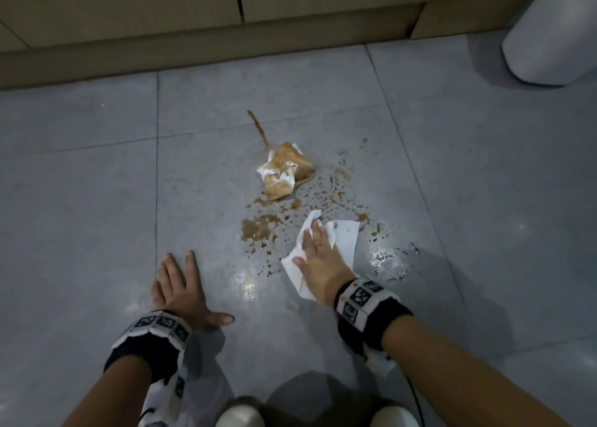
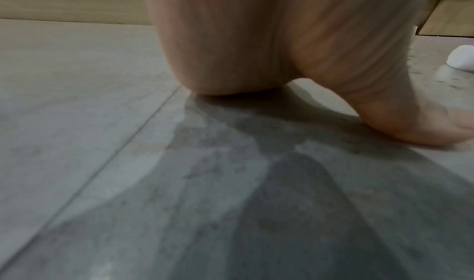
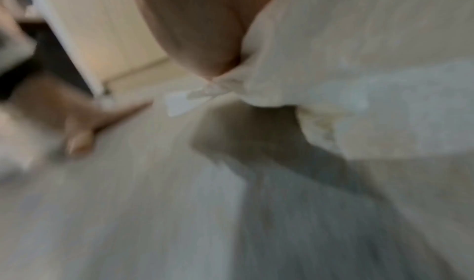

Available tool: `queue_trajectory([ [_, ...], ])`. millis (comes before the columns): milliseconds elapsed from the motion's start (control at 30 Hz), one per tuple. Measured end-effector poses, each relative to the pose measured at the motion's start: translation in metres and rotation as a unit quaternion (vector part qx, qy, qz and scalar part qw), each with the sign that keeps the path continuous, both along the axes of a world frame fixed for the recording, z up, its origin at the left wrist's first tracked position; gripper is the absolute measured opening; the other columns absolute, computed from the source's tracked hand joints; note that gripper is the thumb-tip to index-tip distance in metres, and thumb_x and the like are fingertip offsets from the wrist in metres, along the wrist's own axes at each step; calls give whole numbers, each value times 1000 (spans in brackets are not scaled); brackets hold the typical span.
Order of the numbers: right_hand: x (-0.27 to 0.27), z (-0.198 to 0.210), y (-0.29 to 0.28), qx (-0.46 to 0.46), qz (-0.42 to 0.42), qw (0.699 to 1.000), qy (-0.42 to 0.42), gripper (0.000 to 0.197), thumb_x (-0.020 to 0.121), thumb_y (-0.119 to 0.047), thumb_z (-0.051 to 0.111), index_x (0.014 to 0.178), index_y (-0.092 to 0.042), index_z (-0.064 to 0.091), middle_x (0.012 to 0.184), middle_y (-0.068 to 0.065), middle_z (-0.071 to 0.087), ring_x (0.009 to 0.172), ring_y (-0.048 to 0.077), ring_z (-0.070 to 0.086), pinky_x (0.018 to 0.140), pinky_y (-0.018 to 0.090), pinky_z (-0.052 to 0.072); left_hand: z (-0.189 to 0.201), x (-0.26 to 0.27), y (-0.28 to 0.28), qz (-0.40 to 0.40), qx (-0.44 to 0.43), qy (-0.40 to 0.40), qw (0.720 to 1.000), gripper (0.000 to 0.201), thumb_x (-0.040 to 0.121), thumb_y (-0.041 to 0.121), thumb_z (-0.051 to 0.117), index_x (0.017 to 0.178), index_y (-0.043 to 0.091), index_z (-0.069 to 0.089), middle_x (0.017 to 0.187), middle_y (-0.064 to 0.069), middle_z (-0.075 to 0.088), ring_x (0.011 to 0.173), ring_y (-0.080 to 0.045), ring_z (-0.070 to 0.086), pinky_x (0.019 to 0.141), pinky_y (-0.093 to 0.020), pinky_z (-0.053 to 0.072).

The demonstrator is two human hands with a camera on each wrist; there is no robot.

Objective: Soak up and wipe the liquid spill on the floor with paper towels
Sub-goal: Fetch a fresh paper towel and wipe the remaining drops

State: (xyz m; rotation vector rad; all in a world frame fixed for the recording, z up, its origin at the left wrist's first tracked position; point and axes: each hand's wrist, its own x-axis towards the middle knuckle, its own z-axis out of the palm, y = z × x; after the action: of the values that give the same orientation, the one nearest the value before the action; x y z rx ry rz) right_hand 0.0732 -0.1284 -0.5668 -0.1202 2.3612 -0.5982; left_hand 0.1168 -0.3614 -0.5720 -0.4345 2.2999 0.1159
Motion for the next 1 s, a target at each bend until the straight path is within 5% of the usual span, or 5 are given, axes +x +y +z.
queue_trajectory([
  [167,-12,49,45,-123,-200,970,61,58,102,-28,29,149,-8,3,159,9,1,146,22,8,115,28,11,0,2,-1,-1,8,2,1000,149,51,71,74,139,17,-35,145,-21,-38,138,-36,-29,115,-48,-6],
  [400,36,13,25,73,116,989,56,72,93,-49,6,148,-6,-9,151,14,-26,140,29,-23,117,43,-1,2,3,0,11,25,12,1000,150,49,67,76,141,18,-32,145,-21,-38,137,-34,-30,115,-47,-7],
  [633,52,-23,-22,103,308,945,31,74,81,-55,19,132,-12,53,143,11,45,131,23,46,112,44,25,1,4,0,12,29,25,999,148,51,64,78,142,18,-29,146,-20,-37,138,-33,-30,115,-46,-8],
  [800,46,-23,-19,87,378,915,108,73,95,-53,18,149,-10,-5,146,7,-28,146,25,-8,110,41,-17,-1,1,0,5,15,0,1000,148,53,64,78,140,16,-32,144,-22,-39,136,-35,-32,115,-47,-9],
  [1000,32,-31,-20,87,429,885,160,75,96,-54,22,148,-13,-14,155,9,-23,144,24,-18,114,42,-15,-4,-1,2,4,-4,2,1000,150,51,63,79,142,15,-30,146,-23,-35,138,-37,-28,115,-47,-6],
])
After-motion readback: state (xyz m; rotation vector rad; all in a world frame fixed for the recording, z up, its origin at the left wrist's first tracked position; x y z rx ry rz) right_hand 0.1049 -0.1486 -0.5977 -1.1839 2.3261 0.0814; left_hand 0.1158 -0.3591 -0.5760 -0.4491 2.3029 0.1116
